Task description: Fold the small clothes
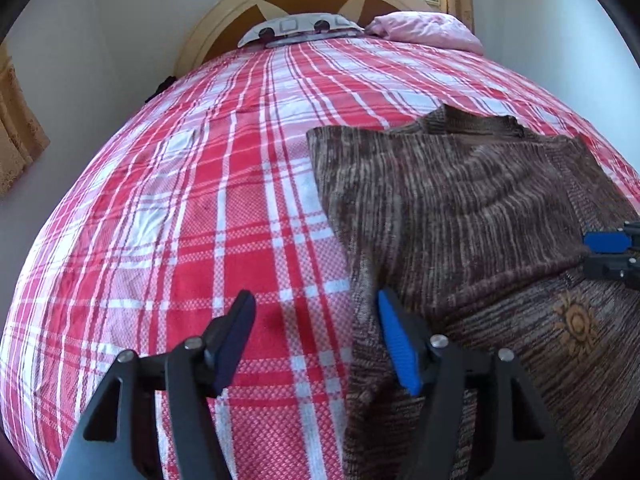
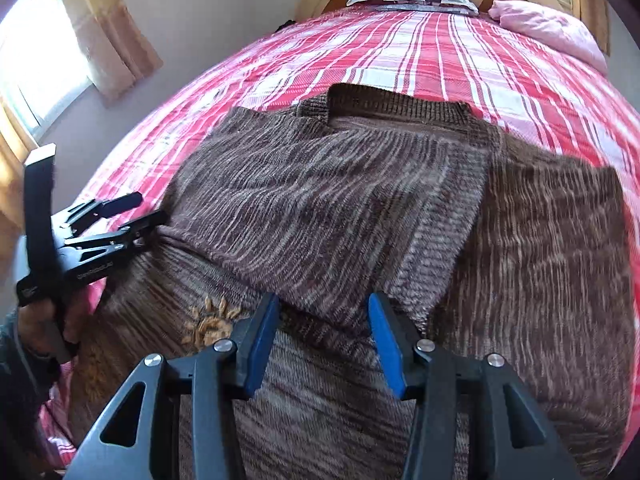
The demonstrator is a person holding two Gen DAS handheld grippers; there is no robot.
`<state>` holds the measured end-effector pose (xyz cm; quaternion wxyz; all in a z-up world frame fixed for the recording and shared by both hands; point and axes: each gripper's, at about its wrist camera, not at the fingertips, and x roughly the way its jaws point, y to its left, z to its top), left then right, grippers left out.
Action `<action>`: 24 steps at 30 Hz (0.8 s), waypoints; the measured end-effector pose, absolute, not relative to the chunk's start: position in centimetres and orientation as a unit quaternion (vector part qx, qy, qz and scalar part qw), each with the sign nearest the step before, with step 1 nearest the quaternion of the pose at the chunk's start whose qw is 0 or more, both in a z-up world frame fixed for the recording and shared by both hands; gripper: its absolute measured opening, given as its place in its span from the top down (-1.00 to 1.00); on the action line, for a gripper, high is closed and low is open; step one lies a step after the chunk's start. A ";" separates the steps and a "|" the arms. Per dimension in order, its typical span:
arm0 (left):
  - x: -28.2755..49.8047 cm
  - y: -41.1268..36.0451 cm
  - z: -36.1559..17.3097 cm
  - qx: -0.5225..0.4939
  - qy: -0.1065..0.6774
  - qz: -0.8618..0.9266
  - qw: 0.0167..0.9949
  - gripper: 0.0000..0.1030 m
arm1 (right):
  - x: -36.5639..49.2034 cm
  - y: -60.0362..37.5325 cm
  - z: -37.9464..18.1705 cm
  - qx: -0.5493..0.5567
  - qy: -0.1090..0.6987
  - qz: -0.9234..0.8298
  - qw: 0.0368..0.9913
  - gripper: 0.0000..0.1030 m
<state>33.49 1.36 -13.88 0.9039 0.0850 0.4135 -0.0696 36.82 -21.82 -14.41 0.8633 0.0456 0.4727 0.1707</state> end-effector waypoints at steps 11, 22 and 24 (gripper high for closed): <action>32.1 3.0 -13.4 0.053 0.415 -0.056 0.906 -0.69 | 34.2 -21.6 -14.3 -0.006 0.480 0.168 0.861 0.07; 22.3 6.3 -11.1 0.005 0.399 -0.068 0.914 -0.68 | 26.9 -25.5 -12.4 0.000 0.458 0.131 0.879 0.07; 20.2 6.4 -10.5 0.005 0.389 -0.072 0.918 -0.68 | 24.4 -26.6 -11.8 0.014 0.454 0.122 0.883 0.07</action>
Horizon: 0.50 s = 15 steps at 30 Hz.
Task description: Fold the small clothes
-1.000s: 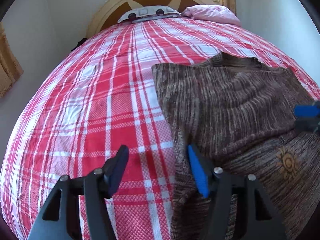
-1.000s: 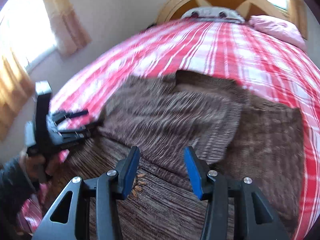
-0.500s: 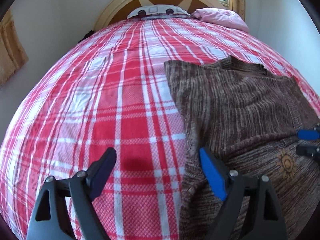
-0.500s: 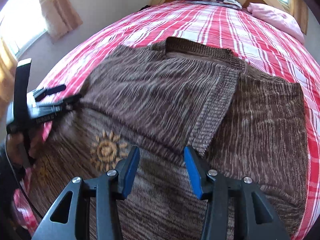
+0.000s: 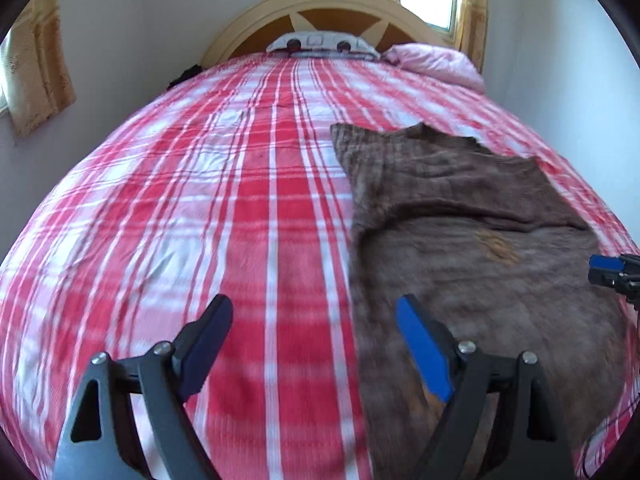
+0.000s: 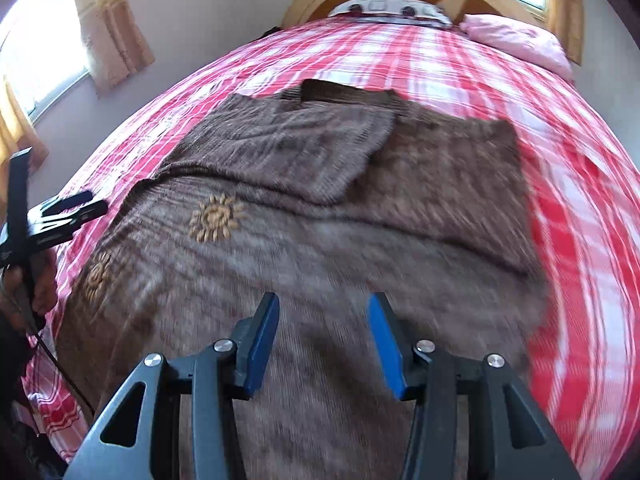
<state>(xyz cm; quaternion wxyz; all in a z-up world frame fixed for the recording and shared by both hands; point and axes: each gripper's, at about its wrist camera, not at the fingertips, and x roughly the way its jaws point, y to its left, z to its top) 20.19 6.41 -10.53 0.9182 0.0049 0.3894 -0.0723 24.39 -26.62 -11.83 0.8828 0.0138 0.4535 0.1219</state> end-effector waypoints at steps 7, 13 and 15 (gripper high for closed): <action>13.2 6.1 -10.0 0.018 0.377 -0.088 0.922 -0.68 | 16.1 -29.7 -9.8 0.045 0.415 0.099 0.903 0.07; 8.3 5.7 -12.3 0.023 0.400 -0.108 0.910 -0.66 | 9.1 -32.0 -10.0 0.083 0.406 0.069 0.908 0.07; 7.4 5.8 -13.1 0.023 0.404 -0.112 0.908 -0.65 | 7.1 -32.4 -10.6 0.089 0.412 0.060 0.905 0.07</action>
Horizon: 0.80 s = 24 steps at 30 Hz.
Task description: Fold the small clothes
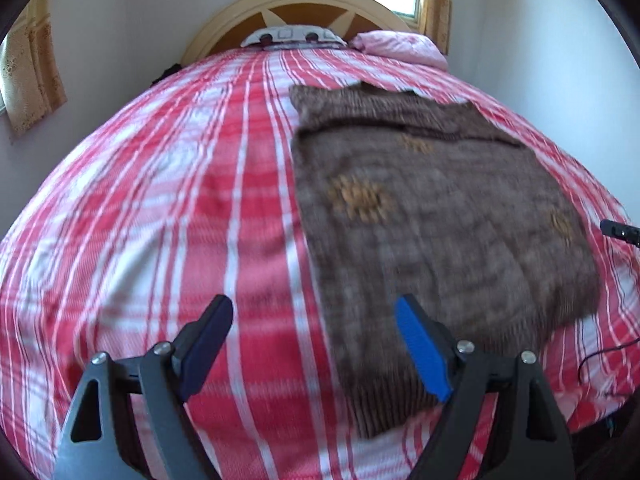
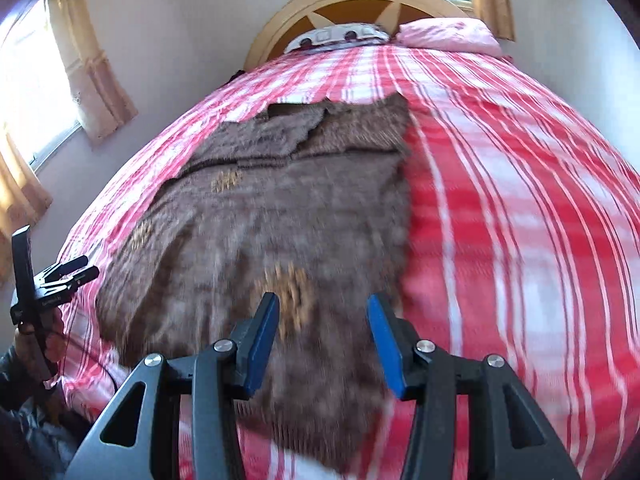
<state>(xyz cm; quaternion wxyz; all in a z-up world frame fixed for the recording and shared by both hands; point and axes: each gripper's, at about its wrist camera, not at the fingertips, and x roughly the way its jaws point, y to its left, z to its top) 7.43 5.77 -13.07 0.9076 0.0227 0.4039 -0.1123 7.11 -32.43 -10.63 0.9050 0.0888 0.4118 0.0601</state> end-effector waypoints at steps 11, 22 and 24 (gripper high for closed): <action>4.0 4.9 -15.1 0.016 0.418 -0.136 0.898 -0.48 | 1.2 -33.8 -14.6 0.153 0.452 0.043 0.878 0.07; 3.7 4.8 -16.6 0.001 0.451 -0.149 0.880 -0.37 | 1.6 -33.0 -16.9 0.174 0.476 0.050 0.860 0.14; 3.8 5.1 -17.1 -0.009 0.455 -0.155 0.877 -0.37 | 1.8 -32.9 -17.1 0.193 0.474 0.068 0.856 0.19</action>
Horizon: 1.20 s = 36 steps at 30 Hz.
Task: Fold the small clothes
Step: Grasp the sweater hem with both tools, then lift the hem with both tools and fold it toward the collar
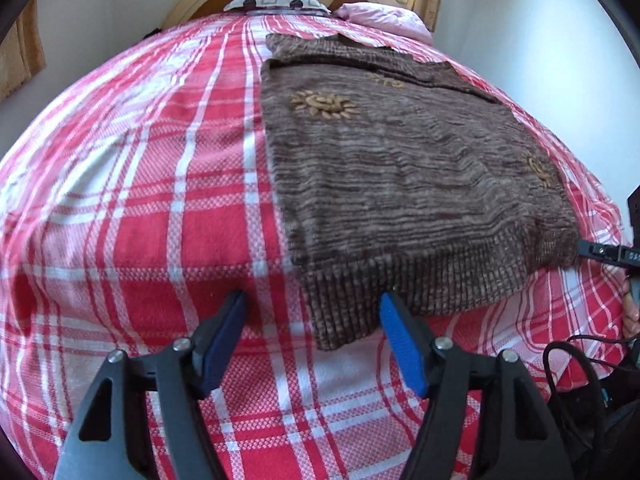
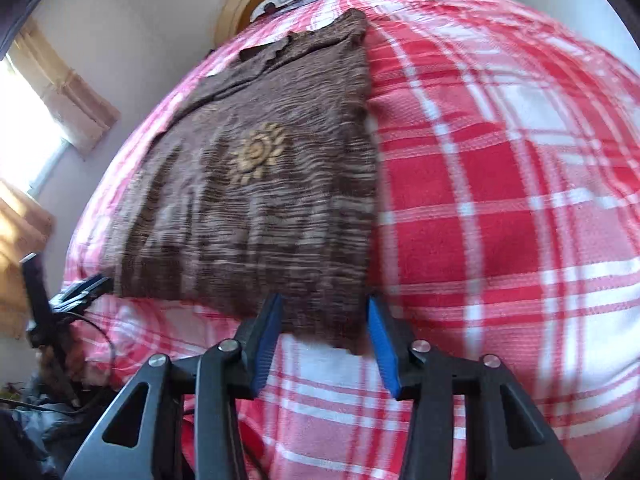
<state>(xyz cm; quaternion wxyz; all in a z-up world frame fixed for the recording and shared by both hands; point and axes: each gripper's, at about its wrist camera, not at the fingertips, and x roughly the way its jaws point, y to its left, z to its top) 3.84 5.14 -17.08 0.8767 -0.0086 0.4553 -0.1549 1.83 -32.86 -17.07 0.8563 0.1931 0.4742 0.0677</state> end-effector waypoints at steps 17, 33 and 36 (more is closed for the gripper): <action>3.5 6.5 -15.0 -0.069 0.442 -0.238 0.862 0.86 | 0.9 -32.4 -15.7 0.241 0.429 0.145 0.858 0.90; 8.1 7.3 -6.6 -0.116 0.315 -0.257 0.906 0.90 | 3.9 -35.7 -8.4 0.343 0.305 0.202 0.865 0.91; 10.3 7.3 -5.4 -0.119 0.305 -0.253 0.911 0.90 | 5.5 -36.7 -7.0 0.351 0.290 0.199 0.868 0.91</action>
